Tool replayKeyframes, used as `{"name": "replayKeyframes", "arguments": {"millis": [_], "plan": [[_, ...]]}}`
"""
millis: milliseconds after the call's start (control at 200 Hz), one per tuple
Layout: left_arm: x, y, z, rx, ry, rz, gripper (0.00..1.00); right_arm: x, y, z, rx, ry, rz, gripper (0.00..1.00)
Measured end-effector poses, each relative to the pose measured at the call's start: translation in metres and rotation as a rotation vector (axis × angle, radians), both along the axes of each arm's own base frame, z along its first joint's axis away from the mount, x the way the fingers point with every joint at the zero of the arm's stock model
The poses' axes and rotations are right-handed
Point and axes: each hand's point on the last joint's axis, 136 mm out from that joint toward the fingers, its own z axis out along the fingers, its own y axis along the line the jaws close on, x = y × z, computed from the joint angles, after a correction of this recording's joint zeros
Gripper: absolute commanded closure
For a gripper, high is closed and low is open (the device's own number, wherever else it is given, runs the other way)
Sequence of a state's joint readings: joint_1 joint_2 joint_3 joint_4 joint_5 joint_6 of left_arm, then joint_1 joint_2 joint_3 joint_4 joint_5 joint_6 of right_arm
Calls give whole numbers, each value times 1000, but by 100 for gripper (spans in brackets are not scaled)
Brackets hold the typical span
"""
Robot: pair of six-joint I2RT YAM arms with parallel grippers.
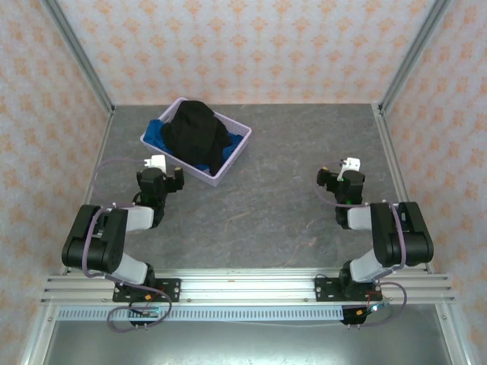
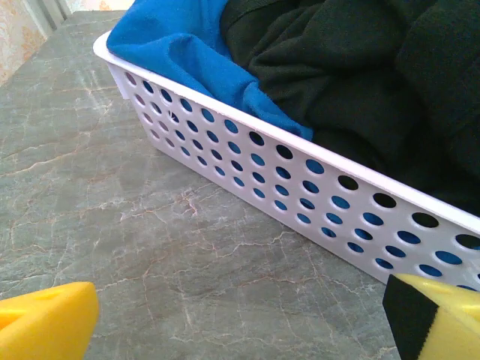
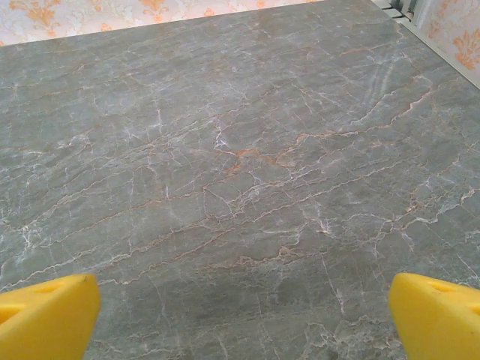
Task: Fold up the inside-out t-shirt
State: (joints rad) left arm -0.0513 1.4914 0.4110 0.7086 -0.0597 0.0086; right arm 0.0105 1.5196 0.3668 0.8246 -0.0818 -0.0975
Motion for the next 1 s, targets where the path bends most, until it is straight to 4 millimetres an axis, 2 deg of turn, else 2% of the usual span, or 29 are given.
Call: {"name": "replayKeyframes", "arguments": {"millis": [335, 515, 741, 841, 906, 1001], "plan": [[0, 0, 0, 0, 0, 0, 0, 0, -1, 0, 2, -1, -8, 1], [0, 0, 0, 0, 0, 0, 0, 0, -14, 3, 2, -13, -98, 1], [0, 0, 0, 0, 0, 0, 0, -2, -23, 4, 0, -19, -150, 1], [-1, 5, 1, 7, 18, 33, 0, -5, -30, 9, 1, -35, -203, 1], [-2, 16, 12, 13, 33, 100, 0, -10, -36, 23, 4, -69, -241, 1], [-4, 34, 54, -2, -30, 226, 0, -23, -46, 60, 25, -158, -309, 0]]}}
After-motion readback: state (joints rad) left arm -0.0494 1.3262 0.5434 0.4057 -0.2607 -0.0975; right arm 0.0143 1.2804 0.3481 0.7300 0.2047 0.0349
